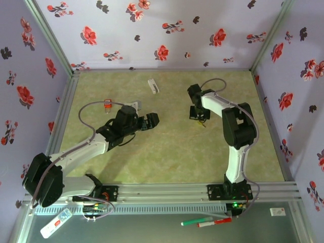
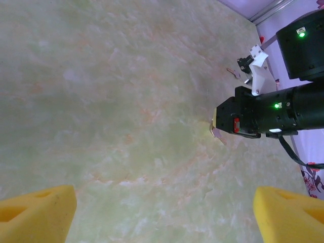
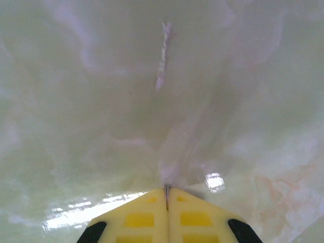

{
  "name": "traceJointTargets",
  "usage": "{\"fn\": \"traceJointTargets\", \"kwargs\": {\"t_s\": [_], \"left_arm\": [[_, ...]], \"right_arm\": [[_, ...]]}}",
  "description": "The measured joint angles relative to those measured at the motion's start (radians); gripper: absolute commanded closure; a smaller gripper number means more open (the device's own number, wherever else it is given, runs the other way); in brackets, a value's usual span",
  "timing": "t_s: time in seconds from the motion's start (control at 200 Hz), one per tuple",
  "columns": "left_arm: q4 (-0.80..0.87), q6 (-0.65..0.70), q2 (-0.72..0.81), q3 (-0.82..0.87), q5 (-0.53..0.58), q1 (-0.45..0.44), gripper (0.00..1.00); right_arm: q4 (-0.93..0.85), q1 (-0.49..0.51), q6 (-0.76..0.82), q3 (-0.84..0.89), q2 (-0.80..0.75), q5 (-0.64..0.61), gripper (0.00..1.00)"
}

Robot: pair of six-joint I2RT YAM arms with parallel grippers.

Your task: Unlock with the key

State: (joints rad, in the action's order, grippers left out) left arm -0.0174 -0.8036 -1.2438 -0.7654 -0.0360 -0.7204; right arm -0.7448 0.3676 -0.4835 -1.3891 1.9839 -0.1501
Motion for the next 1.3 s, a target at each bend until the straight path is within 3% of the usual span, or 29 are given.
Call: {"fn": "traceJointTargets", "kwargs": {"t_s": [0.17, 0.295, 0.565, 0.905, 1.3], "left_arm": [[0.000, 0.002, -0.003, -0.002, 0.000, -0.012, 0.09], [-0.047, -0.045, -0.040, -0.016, -0.045, -0.018, 0.07], [-0.381, -0.430, -0.186, -0.027, -0.206, -0.013, 0.07], [-0.791, -0.893, -0.303, 0.028, -0.195, -0.003, 0.08], [-0.890, -1.071, -0.340, 0.097, -0.128, 0.012, 0.10]], "right_arm": [[0.020, 0.000, -0.018, 0.056, -0.098, 0.056, 1.00], [0.109, 0.000, -0.035, 0.118, -0.269, 0.158, 1.00], [0.518, 0.033, -0.182, 0.296, -0.608, 0.404, 1.00], [0.920, 0.158, -0.399, 0.486, -0.632, 0.503, 1.00], [1.134, 0.260, -0.498, 0.571, -0.632, 0.494, 1.00]]}}
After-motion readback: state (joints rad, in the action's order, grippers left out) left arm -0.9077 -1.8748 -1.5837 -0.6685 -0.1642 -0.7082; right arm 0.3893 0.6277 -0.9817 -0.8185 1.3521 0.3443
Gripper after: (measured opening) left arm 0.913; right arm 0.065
